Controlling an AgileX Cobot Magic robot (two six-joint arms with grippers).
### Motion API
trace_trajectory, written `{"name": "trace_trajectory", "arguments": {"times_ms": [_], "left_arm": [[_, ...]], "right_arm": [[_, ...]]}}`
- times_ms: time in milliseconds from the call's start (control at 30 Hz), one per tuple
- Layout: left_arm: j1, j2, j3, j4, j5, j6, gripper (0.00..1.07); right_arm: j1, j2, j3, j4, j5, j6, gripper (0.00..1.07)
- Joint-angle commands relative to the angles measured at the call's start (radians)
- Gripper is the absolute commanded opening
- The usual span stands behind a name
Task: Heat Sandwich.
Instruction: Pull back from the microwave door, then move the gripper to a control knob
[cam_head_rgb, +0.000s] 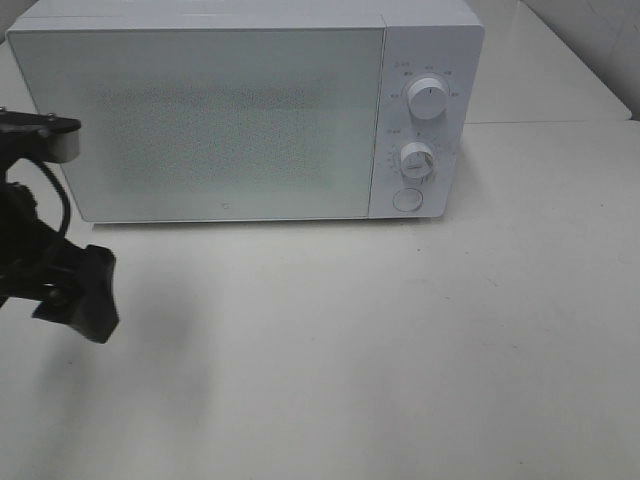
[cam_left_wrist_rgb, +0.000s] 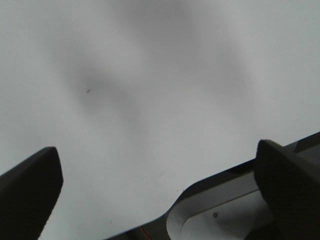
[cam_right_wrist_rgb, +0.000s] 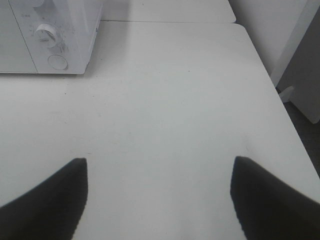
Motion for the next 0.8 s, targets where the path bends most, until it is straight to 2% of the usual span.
{"name": "trace_trajectory", "arguments": {"times_ms": [33,100,133,233,267,333,533,567,700,800], "left_arm": [[0.084,-0.006,-0.007,-0.012,0.09,-0.005,1.0],[0.111,-0.006,-0.007,-0.012,0.11,-0.004,1.0],[0.156,-0.006,-0.007,-0.012,0.146,-0.001,1.0],[0.227,-0.006,-0.007,-0.012,0.199,0.003,1.0],[0.227,-0.006,-0.007,-0.012,0.199,0.003,1.0],[0.287,-0.017,-0.006,-0.008,0.241,0.005,1.0],[0.402,-0.132,-0.004,-0.008,0.254,0.006,1.0],[0.441,-0.19,0.004,-0.008,0.258,0.006,1.0],[0.483,-0.279,0.036,-0.005,0.225,0.006,1.0],[0.484,-0.377,0.084,0.021,0.185,0.006,1.0]], "right_arm": [[-0.006,-0.026,0.0,0.002,-0.012,-0.007,0.76],[-0.006,-0.026,0.0,0.002,-0.012,-0.007,0.76],[-0.006,-0.026,0.0,0.002,-0.012,-0.007,0.76],[-0.006,-0.026,0.0,0.002,-0.012,-0.007,0.76],[-0.006,-0.026,0.0,0.002,-0.012,-0.007,0.76],[-0.006,-0.026,0.0,0.002,-0.012,-0.007,0.76],[-0.006,-0.026,0.0,0.002,-0.012,-0.007,0.76],[-0.006,-0.026,0.0,0.002,-0.012,-0.007,0.76],[-0.006,-0.026,0.0,0.002,-0.012,-0.007,0.76],[-0.006,-0.026,0.0,0.002,-0.012,-0.007,0.76]]}}
